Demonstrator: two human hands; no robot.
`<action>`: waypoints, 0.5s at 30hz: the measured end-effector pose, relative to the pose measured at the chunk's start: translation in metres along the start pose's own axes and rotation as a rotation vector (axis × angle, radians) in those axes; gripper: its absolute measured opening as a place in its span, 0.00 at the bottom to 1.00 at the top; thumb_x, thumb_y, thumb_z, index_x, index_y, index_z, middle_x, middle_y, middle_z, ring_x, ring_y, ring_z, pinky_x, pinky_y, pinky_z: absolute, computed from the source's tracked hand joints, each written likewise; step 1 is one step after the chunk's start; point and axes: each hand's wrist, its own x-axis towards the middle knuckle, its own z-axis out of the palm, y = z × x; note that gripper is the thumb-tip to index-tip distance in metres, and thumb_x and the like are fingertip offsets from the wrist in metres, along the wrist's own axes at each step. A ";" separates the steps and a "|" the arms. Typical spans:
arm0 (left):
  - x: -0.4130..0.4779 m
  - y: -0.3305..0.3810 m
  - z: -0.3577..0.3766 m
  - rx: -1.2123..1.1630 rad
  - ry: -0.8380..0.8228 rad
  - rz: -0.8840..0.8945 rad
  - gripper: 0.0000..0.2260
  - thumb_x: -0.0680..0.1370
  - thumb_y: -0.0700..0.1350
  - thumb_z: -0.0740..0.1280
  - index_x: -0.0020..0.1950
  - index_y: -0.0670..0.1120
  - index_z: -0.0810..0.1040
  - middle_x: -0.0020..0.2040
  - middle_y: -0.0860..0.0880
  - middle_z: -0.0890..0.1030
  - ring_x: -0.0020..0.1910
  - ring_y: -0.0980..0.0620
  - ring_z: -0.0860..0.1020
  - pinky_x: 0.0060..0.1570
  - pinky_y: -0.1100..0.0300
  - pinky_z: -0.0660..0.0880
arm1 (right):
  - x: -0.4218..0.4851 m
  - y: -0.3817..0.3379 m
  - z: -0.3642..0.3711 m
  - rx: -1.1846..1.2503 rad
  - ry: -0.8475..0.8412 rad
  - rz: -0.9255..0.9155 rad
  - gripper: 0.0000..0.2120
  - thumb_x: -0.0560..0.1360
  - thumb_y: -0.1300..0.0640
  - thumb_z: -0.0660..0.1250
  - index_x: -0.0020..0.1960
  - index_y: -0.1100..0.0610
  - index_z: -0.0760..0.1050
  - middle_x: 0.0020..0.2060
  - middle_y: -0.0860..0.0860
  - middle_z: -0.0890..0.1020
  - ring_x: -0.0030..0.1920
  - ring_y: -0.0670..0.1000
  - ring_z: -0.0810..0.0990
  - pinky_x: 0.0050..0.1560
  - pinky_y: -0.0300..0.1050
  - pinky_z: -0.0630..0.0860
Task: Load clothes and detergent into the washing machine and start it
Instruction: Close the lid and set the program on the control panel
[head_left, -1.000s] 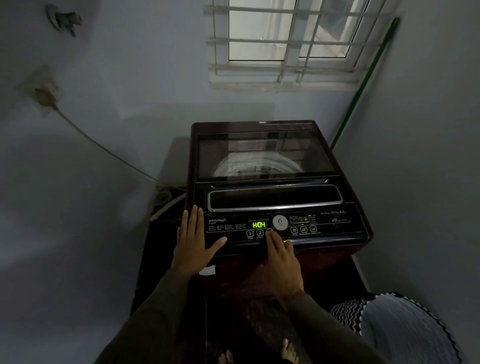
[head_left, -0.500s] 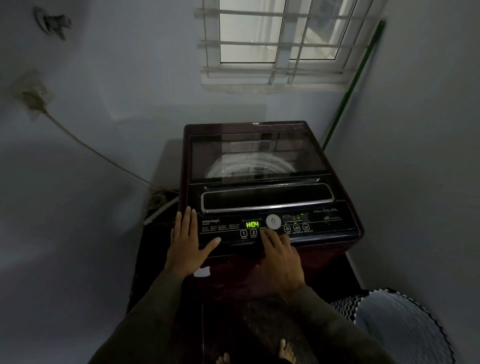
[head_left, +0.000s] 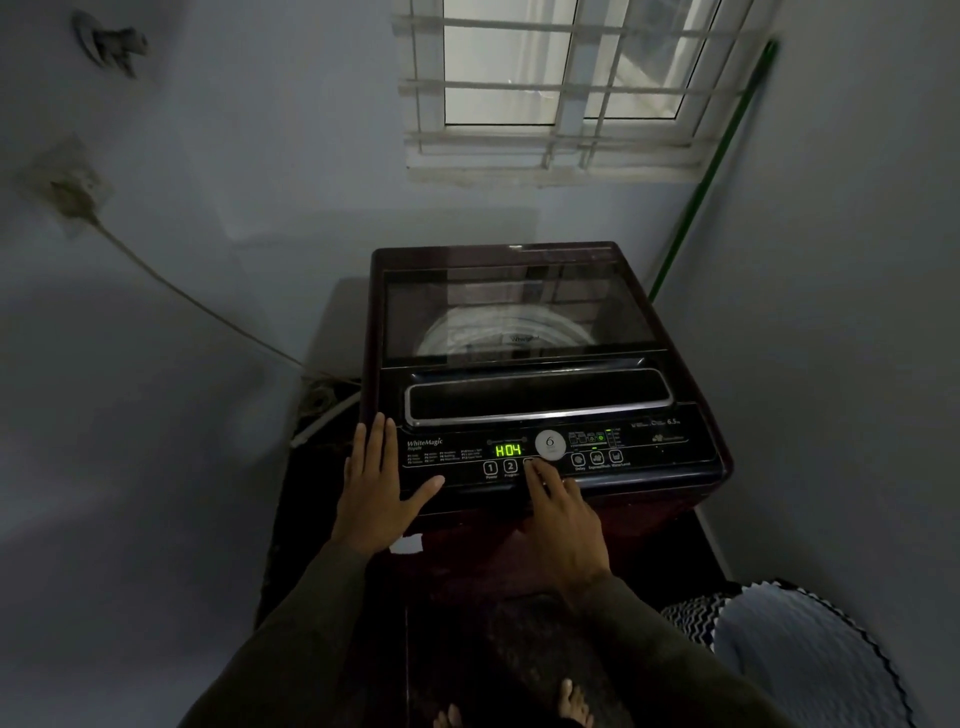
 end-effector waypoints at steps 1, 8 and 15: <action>0.000 0.000 0.000 -0.001 0.000 0.000 0.54 0.67 0.82 0.41 0.81 0.46 0.38 0.80 0.52 0.34 0.77 0.53 0.29 0.78 0.42 0.44 | 0.000 0.000 0.000 0.003 -0.004 -0.002 0.42 0.68 0.56 0.76 0.76 0.55 0.59 0.73 0.46 0.62 0.59 0.50 0.74 0.51 0.42 0.78; 0.000 -0.001 0.000 0.002 0.003 0.001 0.53 0.68 0.81 0.43 0.81 0.46 0.38 0.80 0.52 0.34 0.77 0.53 0.30 0.77 0.42 0.44 | -0.002 -0.001 0.002 0.014 -0.044 0.007 0.44 0.70 0.56 0.75 0.78 0.55 0.54 0.76 0.46 0.58 0.60 0.50 0.74 0.43 0.34 0.74; 0.001 -0.001 0.002 0.012 0.006 0.004 0.53 0.68 0.81 0.43 0.81 0.46 0.38 0.80 0.52 0.34 0.77 0.52 0.30 0.77 0.42 0.45 | -0.004 -0.001 0.002 0.029 -0.042 0.006 0.43 0.70 0.58 0.73 0.78 0.55 0.54 0.76 0.46 0.56 0.61 0.50 0.74 0.42 0.32 0.71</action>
